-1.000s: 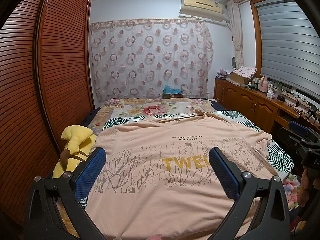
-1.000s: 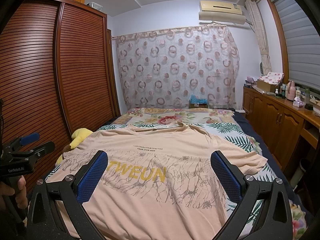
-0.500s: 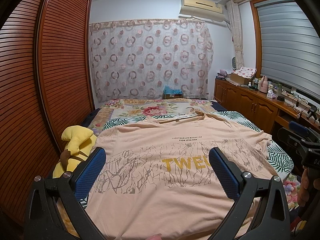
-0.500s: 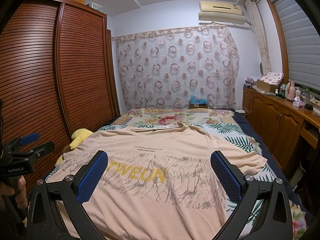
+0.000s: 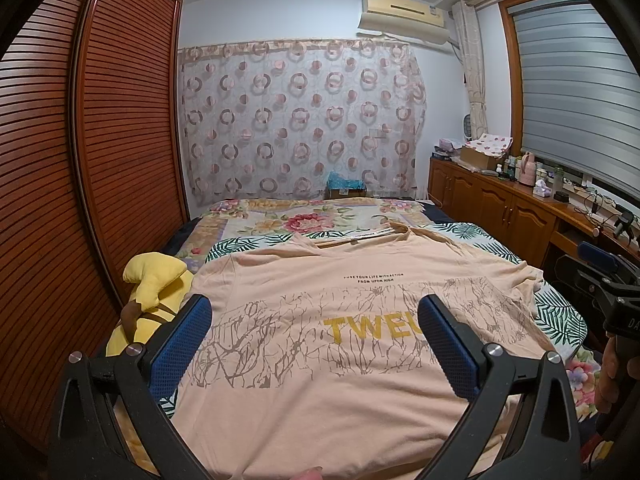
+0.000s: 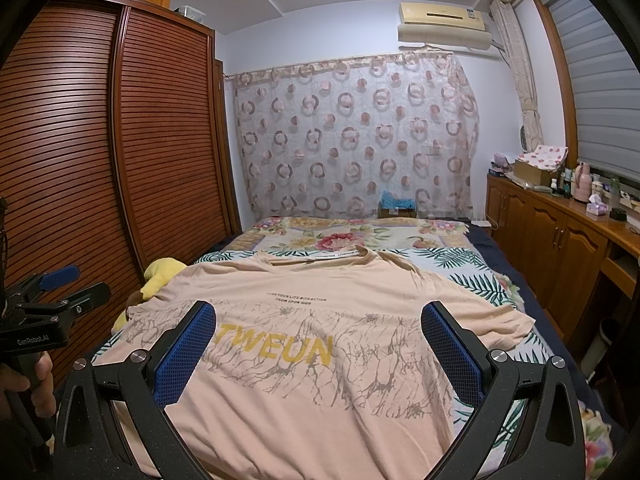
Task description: Fold small clothes
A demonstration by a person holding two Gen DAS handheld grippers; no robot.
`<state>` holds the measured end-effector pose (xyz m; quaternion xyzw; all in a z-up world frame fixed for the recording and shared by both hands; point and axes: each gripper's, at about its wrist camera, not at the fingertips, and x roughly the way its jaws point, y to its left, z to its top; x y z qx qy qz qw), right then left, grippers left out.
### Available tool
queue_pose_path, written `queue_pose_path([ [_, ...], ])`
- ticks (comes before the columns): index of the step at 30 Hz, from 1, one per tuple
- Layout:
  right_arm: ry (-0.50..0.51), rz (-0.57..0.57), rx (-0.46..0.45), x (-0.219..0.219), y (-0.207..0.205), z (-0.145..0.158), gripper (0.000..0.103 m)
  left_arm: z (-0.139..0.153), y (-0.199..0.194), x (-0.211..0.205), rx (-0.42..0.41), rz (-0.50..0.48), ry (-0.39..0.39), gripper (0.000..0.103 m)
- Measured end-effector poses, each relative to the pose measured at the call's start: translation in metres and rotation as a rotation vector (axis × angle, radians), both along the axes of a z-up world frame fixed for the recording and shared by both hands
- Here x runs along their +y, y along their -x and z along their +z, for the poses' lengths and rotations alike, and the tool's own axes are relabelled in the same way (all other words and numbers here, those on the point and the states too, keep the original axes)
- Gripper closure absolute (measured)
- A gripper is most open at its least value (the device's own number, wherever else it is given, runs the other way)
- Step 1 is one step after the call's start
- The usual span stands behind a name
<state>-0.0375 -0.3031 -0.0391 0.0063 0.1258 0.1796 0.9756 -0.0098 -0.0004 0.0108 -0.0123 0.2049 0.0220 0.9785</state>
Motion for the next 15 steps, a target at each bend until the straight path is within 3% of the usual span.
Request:
queue_pose_path([
  [15,-0.006,0.028,0.034,0.003,-0.012,-0.004,0.0,-0.003,-0.012,0.018,0.039,0.015,0.01,0.0],
])
